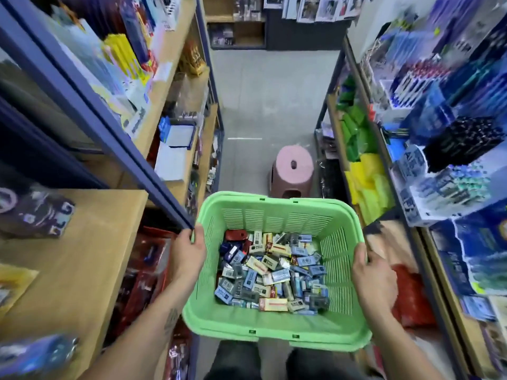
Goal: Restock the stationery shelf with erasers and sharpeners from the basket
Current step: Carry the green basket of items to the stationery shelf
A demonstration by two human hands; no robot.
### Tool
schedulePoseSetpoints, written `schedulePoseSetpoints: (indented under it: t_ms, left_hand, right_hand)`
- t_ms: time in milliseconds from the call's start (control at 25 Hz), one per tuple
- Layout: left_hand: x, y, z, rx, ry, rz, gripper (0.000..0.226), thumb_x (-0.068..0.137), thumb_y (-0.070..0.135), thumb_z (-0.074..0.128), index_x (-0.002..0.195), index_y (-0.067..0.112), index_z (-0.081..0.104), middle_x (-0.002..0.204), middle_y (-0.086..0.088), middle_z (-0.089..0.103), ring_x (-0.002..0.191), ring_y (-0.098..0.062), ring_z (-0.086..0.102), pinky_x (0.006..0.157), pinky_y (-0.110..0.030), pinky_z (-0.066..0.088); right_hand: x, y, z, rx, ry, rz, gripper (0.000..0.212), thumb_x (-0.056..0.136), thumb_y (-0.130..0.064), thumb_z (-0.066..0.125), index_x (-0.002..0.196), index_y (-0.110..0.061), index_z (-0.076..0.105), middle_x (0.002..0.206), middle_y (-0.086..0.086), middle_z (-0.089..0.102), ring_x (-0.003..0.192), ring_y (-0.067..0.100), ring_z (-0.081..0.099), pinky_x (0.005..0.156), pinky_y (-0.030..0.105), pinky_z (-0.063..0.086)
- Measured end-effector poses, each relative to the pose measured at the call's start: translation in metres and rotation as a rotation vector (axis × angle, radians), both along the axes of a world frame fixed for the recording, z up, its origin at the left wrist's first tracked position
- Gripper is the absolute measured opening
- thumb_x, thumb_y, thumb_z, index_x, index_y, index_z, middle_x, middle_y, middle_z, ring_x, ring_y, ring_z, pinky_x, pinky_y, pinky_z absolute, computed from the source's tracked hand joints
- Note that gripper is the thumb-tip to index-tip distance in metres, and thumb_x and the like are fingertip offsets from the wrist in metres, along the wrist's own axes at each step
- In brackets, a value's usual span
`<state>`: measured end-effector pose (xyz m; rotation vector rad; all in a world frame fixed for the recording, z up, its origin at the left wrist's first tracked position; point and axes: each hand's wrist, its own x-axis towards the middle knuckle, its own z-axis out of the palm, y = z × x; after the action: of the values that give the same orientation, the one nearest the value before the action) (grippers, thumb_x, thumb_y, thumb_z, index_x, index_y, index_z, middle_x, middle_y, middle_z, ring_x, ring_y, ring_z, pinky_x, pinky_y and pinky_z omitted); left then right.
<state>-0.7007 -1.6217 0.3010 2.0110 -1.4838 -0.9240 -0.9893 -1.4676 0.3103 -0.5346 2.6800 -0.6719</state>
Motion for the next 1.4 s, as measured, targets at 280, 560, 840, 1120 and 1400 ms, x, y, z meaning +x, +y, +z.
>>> schedulePoseSetpoints:
  t_ms: [280,560,840,1120,1400]
  left_hand:
    - [-0.077,-0.187,-0.005,0.046,-0.034,0.087,0.055,0.103,0.049,0.038,0.124,0.003,0.061,0.124,-0.023,0.063,0.114,-0.041,0.058,0.085,-0.04,0.042]
    - [-0.13,-0.338,-0.003,-0.013,0.002,0.261,0.045,0.105,0.041,0.038,0.076,0.008,0.047,0.086,-0.025,0.06,0.085,-0.04,0.057,0.067,-0.04,0.032]
    - [-0.132,-0.462,-0.003,0.04,0.052,0.402,0.048,0.105,0.044,0.035,0.088,0.003,0.052,0.073,-0.007,0.054,0.073,-0.032,0.053,0.065,-0.04,0.037]
    - [-0.127,-0.532,-0.012,0.049,0.132,0.449,0.048,0.107,0.041,0.031,0.08,0.008,0.051,0.071,-0.011,0.055,0.066,-0.026,0.056,0.055,-0.034,0.033]
    - [-0.139,-0.577,-0.018,0.069,0.172,0.478,0.049,0.107,0.037,0.03,0.078,0.005,0.052,0.069,-0.013,0.055,0.066,-0.029,0.057,0.057,-0.034,0.035]
  right_hand:
    - [-0.089,-0.21,0.0,0.0,0.004,0.084,0.053,0.102,-0.047,0.035,0.085,-0.003,0.059,0.096,0.029,0.064,0.088,0.043,0.058,0.072,0.04,0.036]
    - [-0.167,-0.432,-0.008,0.003,0.037,0.268,0.057,0.099,-0.054,0.034,0.081,-0.006,0.06,0.094,0.027,0.064,0.079,0.038,0.052,0.072,0.042,0.042]
    - [-0.176,-0.609,-0.008,0.018,0.082,0.423,0.063,0.098,-0.058,0.033,0.085,-0.006,0.066,0.091,0.026,0.065,0.085,0.04,0.06,0.075,0.042,0.046]
    - [-0.168,-0.742,0.0,-0.001,0.119,0.559,0.071,0.095,-0.063,0.029,0.069,-0.003,0.057,0.075,0.023,0.062,0.073,0.037,0.057,0.067,0.039,0.043]
    - [-0.177,-0.824,0.011,0.032,0.196,0.648,0.075,0.095,-0.067,0.029,0.063,-0.004,0.055,0.06,0.014,0.055,0.055,0.025,0.051,0.053,0.033,0.037]
